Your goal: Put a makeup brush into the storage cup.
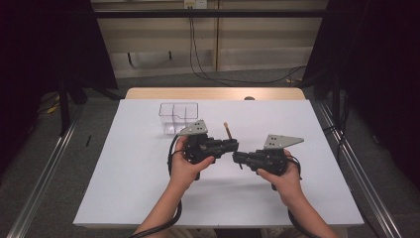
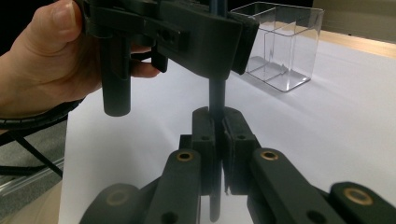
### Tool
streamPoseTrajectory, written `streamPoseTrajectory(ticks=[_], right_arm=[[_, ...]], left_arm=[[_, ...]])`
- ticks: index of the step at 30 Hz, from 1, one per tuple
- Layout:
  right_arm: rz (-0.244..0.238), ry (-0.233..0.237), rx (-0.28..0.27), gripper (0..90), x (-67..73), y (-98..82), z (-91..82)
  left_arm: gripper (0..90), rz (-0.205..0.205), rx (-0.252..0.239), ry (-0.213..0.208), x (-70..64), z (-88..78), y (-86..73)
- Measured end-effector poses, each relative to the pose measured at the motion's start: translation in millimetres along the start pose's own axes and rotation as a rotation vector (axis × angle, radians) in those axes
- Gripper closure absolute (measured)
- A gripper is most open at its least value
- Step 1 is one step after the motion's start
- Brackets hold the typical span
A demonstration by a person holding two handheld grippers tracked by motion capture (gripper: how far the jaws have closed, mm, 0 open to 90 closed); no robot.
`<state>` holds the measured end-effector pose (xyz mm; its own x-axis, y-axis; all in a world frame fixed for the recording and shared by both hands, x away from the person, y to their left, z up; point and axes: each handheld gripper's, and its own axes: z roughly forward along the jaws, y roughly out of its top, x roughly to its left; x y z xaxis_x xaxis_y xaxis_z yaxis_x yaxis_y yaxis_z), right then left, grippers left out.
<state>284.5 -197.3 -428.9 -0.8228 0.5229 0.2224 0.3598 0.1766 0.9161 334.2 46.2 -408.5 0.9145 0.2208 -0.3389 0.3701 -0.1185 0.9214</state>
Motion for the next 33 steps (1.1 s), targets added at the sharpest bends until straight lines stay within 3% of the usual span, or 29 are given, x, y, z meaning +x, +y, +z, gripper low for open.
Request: streamPoseTrajectory(ticks=[7,24,33], right_arm=[[0.009,-0.01,-0.003,85.0,2.3,-0.3,3.5],[0.029,-0.01,-0.034,83.4,2.2,-1.1,5.0],[-0.004,-0.005,-0.069,45.4,3.1,-1.8,3.1]], left_arm=[[83.2,0.034,-0.008,0.004,-3.4,3.7,0.2],[83.3,0.057,-0.051,0.011,-4.3,4.1,-1.2],[83.3,0.086,-0.052,0.021,-4.6,-3.9,2.3]])
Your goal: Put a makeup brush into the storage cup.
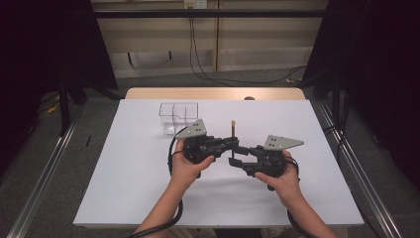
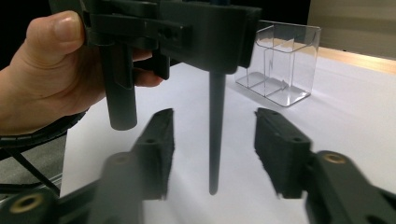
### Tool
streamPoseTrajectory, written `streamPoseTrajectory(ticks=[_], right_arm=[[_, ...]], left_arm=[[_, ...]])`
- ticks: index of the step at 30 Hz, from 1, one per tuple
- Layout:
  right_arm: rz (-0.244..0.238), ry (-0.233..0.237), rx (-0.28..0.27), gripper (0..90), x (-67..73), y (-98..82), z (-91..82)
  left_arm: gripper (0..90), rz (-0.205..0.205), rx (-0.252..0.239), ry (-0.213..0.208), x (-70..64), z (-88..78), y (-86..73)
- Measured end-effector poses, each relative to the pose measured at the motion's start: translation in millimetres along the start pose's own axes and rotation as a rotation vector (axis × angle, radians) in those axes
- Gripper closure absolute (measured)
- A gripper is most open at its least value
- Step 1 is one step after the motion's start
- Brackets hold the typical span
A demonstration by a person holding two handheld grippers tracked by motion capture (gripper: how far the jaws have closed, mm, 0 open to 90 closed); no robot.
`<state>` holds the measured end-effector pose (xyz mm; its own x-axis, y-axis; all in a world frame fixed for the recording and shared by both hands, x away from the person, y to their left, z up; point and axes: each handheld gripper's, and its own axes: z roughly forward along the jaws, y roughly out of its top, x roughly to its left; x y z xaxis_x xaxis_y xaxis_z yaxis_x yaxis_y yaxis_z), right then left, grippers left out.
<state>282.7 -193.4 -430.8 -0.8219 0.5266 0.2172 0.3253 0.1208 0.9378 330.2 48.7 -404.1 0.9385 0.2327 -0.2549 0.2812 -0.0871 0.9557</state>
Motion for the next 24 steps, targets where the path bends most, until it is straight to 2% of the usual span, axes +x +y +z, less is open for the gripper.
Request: streamPoseTrajectory(ticks=[2,5,7,17,24], right_arm=[[-0.027,-0.006,0.004,37.4,-1.3,0.1,-2.8],[-0.012,0.003,0.006,25.8,-3.6,0.4,-5.6],[-0.024,-0.028,0.011,18.6,-4.2,0.0,-8.3],[-0.052,-0.063,0.001,8.8,-8.8,-2.4,-24.5],[-0.057,-0.084,0.025,5.6,-12.9,-5.7,-35.7]], left_arm=[[83.3,-0.002,-0.004,0.0,0.4,-1.6,-0.2],[83.3,0.003,-0.011,0.008,1.3,-4.5,-0.3],[83.3,0.005,-0.015,0.01,1.4,-6.1,0.0],[83.3,0.027,-0.025,0.023,2.3,-14.9,2.9],[83.3,0.033,-0.022,0.034,3.3,-17.4,1.9]])
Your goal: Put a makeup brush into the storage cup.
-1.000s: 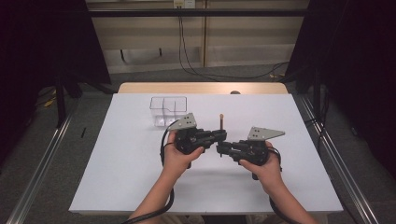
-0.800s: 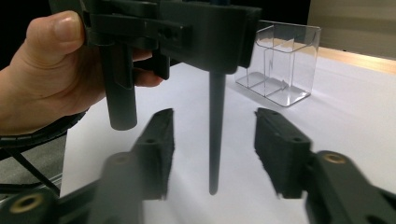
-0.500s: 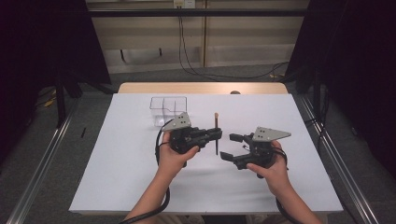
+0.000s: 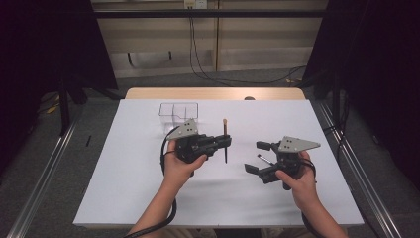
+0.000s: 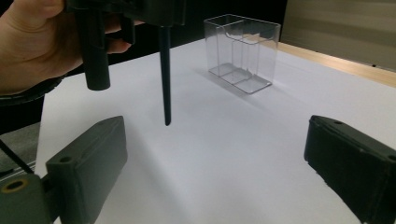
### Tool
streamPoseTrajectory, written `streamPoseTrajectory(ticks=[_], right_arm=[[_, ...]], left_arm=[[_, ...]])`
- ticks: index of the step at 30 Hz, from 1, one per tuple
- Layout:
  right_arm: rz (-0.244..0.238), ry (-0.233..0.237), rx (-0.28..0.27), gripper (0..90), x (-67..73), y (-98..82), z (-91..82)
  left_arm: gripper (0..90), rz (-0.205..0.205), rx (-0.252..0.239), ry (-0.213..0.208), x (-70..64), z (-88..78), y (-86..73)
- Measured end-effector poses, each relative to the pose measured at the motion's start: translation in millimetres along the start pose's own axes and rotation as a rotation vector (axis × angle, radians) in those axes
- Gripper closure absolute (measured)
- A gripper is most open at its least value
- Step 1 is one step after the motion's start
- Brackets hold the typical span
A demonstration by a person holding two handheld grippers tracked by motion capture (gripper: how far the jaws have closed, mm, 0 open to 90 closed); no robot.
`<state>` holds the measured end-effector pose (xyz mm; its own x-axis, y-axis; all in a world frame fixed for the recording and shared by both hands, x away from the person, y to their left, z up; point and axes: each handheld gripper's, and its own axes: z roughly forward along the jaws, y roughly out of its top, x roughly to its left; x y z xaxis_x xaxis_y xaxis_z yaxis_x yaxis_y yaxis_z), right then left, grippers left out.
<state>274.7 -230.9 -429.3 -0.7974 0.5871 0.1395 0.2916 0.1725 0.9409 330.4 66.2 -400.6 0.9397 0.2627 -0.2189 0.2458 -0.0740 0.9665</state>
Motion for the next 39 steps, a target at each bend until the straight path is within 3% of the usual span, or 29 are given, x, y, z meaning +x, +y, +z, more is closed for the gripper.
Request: streamPoseTrajectory(ticks=[12,22,39], right_arm=[[-0.024,-0.014,0.042,2.9,-7.2,-9.7,-17.1],[-0.016,-0.043,0.052,2.8,-14.2,-15.5,-34.2],[0.016,-0.089,0.01,2.7,-24.0,-24.4,-61.1]], left_arm=[[83.3,0.006,-0.002,0.015,2.1,-5.0,-1.3],[83.3,0.012,-0.012,0.023,3.2,-7.8,-0.5],[83.3,0.023,-0.016,0.031,4.1,-11.1,0.7]])
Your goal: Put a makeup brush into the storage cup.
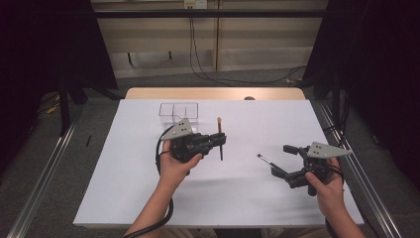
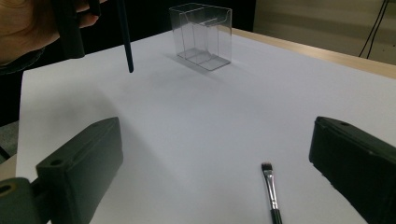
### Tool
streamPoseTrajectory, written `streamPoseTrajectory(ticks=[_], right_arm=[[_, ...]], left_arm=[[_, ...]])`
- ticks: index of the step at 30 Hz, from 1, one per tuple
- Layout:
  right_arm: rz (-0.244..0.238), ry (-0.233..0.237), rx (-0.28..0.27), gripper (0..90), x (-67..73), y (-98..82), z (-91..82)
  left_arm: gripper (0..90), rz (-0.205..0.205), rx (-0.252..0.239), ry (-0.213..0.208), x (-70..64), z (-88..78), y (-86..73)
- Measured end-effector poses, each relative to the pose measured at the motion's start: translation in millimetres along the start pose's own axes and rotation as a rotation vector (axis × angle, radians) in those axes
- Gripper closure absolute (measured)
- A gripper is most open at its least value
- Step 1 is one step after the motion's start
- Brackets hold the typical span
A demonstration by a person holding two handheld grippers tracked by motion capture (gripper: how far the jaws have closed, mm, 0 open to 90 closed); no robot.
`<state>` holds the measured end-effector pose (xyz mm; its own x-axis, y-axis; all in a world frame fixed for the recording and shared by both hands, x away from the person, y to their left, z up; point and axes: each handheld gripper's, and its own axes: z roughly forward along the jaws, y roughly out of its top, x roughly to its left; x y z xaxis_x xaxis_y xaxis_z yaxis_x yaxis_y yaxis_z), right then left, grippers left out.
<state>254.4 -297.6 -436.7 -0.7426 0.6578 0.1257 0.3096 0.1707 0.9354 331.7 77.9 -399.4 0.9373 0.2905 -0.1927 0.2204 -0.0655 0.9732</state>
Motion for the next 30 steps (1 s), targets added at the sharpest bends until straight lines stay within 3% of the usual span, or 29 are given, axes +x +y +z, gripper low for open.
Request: streamPoseTrajectory(ticks=[12,30], right_arm=[[0.006,-0.024,-0.021,2.7,-6.1,-4.9,-15.1],[0.003,-0.046,-0.011,2.7,-9.5,-10.6,-28.7]], left_arm=[[83.3,0.007,0.015,0.012,1.7,-4.5,1.2],[83.4,-0.001,0.02,0.035,9.7,-12.8,3.2]])
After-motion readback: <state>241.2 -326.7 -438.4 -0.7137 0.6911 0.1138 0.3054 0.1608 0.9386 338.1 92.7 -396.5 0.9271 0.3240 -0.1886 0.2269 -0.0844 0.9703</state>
